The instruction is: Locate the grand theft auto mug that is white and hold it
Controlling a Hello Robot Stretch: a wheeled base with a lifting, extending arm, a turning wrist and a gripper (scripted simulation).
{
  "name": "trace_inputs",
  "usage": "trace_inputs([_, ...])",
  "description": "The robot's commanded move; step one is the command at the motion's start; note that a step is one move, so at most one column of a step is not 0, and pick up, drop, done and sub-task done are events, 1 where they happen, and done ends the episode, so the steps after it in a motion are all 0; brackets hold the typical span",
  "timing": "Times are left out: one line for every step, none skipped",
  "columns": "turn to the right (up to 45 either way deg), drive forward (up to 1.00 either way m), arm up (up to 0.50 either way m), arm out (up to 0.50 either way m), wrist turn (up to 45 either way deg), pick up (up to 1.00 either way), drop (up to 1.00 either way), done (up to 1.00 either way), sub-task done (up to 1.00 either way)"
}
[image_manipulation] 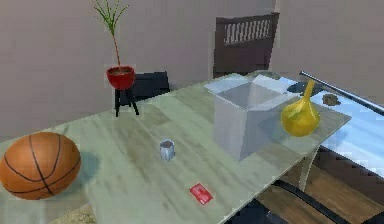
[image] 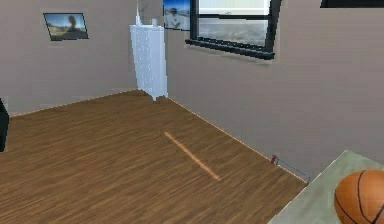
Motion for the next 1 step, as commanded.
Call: trace_inputs([0.0,0.0,0.5,0.0,0.0,0.0,0.0,0.0,0.0])
